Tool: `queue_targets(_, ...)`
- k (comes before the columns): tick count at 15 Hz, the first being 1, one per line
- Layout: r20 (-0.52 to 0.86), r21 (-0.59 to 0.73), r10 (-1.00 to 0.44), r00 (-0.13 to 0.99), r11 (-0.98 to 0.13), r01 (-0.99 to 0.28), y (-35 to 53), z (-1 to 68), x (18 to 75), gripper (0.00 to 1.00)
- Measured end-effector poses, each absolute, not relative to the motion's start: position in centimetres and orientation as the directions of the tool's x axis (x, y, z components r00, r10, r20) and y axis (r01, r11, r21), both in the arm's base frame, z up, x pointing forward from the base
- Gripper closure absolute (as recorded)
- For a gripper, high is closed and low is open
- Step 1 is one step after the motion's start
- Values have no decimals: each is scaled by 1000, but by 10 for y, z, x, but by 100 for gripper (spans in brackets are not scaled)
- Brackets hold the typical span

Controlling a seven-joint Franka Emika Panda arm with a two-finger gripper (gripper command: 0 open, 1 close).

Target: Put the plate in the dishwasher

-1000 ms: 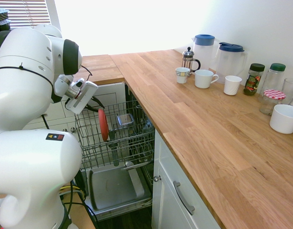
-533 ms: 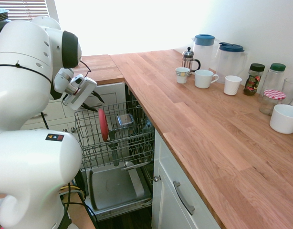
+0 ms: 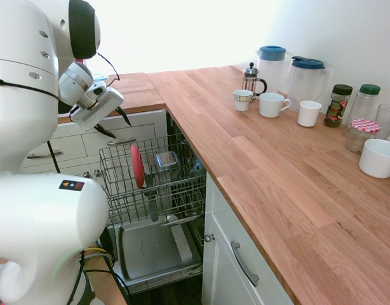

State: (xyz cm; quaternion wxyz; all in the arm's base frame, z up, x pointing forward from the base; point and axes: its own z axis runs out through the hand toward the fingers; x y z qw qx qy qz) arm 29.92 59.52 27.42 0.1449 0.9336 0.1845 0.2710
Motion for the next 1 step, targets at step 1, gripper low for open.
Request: queue_targets(1, 442, 363, 421, 792, -891, 272, 591, 286, 300, 0)
